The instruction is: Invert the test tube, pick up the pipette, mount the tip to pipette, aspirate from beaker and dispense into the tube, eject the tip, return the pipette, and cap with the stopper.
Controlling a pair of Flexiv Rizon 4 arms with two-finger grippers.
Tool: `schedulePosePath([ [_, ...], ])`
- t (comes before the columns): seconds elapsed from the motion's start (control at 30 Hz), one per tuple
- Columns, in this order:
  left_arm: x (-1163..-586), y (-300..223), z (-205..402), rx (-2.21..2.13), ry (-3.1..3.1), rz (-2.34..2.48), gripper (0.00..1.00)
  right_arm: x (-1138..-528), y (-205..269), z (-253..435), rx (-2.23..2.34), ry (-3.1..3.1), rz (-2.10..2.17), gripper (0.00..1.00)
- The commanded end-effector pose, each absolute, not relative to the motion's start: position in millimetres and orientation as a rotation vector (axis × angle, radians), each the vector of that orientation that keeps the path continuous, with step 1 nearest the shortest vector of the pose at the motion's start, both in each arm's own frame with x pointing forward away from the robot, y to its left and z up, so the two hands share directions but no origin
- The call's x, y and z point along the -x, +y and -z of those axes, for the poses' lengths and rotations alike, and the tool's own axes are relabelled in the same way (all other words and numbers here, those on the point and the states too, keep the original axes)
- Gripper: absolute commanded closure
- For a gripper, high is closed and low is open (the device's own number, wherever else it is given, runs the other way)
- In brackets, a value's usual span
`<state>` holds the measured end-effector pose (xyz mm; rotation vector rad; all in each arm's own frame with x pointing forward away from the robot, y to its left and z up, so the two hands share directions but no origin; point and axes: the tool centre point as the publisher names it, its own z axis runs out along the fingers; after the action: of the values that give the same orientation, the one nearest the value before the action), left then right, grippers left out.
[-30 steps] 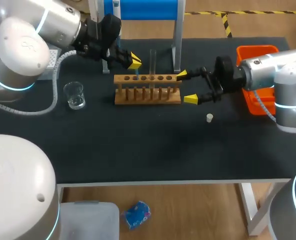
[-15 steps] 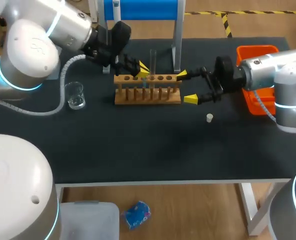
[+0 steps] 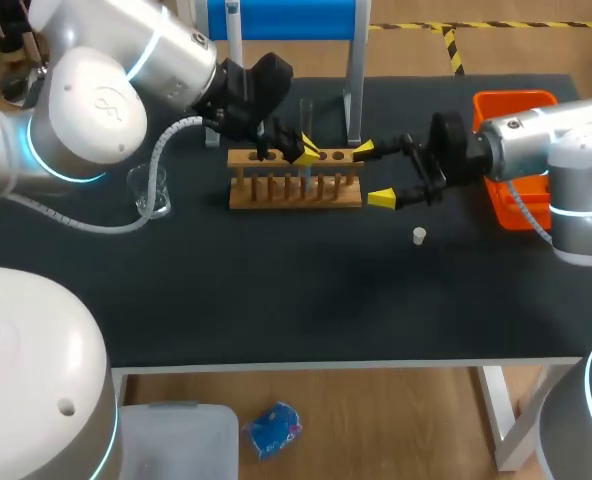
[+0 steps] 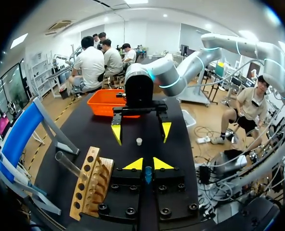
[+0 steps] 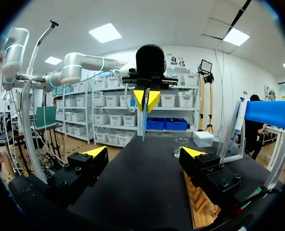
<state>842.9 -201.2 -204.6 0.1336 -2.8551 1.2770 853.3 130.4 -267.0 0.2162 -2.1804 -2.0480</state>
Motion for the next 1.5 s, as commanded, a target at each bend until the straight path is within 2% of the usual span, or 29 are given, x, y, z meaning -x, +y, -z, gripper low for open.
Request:
schedulePosePath([
  [0.03, -843, -201, 204, -0.132, -2.855, -1.271, 1.0, -849, 142, 259, -0.221, -2.175, 2.051, 0.0],
  [0.53, -843, -201, 204, -0.132, -2.855, -1.271, 1.0, -833, 202, 247, -0.213, -2.11, 2.099, 0.0],
  [1.27, -843, -201, 204, -0.132, -2.855, -1.271, 1.0, -829, 220, 245, -0.164, -2.103, 2.119, 0.01],
  [1.33, -843, -201, 204, -0.132, -2.855, -1.271, 1.0, -829, 220, 246, -0.153, -2.103, 2.12, 0.13],
  [1.37, -843, -201, 204, -0.132, -2.855, -1.271, 1.0, -828, 220, 246, -0.153, -2.101, 2.121, 0.14],
  [1.4, -843, -201, 204, -0.132, -2.855, -1.271, 1.0, -828, 220, 246, -0.154, -2.1, 2.121, 0.2],
  [1.43, -843, -201, 204, -0.132, -2.855, -1.271, 1.0, -828, 220, 246, -0.155, -2.1, 2.12, 0.3],
  [1.5, -843, -201, 204, -0.132, -2.855, -1.271, 1.0, -828, 221, 246, -0.16, -2.098, 2.118, 0.4],
])
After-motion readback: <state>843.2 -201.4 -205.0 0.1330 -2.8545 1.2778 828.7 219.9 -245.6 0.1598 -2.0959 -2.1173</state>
